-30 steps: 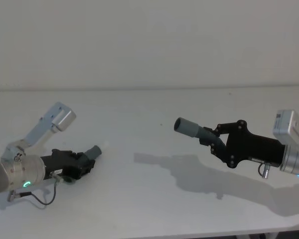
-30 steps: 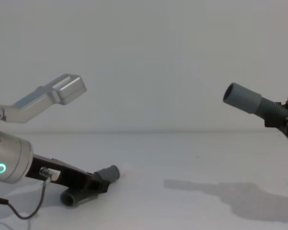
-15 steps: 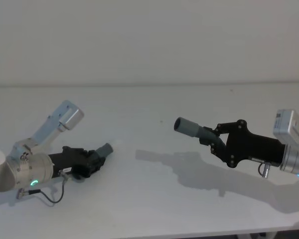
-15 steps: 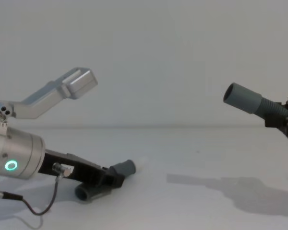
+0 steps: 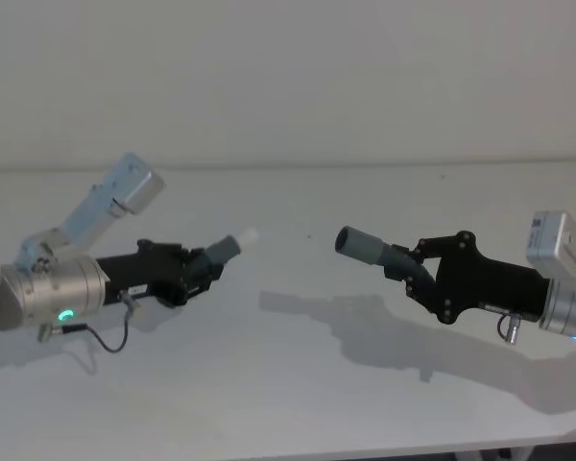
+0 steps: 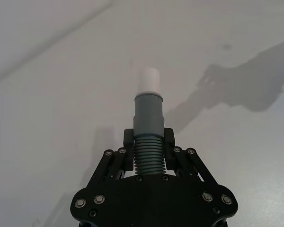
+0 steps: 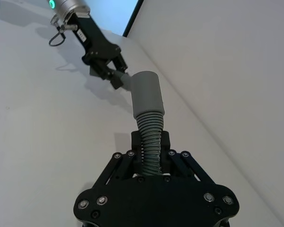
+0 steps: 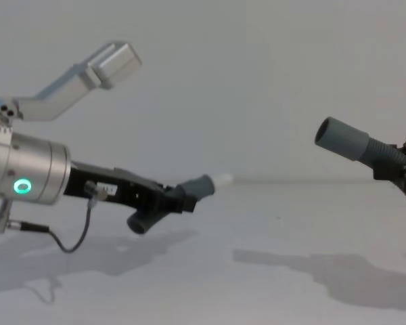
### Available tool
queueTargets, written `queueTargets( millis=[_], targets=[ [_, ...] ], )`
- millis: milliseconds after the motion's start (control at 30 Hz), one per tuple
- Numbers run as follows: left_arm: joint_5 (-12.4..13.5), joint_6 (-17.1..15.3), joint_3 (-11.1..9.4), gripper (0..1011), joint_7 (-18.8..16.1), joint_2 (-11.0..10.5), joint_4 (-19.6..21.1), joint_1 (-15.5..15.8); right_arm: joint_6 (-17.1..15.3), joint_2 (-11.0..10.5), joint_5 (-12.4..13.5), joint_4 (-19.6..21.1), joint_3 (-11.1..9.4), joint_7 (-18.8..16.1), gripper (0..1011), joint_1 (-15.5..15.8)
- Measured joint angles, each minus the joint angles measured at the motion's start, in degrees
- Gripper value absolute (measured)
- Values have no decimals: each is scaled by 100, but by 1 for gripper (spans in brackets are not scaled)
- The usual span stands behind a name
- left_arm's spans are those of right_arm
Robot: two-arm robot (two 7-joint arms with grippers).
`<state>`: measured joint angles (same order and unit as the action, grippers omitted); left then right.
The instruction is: Use both hands to pick up one end of the pipe from the table, align the ends, and insert them.
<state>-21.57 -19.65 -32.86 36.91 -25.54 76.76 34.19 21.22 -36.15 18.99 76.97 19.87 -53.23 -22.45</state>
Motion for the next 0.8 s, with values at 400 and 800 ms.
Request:
queueTargets(
  millis=[400, 800],
  targets=[
    [-134, 643, -130, 322, 1056, -195, -326, 497, 332, -2, -181, -46, 58, 26, 180, -36],
    [-360, 1172, -288, 322, 2442, -539, -715, 933, 1152, 52, -914, -156, 210, 266, 180, -145]
  ],
)
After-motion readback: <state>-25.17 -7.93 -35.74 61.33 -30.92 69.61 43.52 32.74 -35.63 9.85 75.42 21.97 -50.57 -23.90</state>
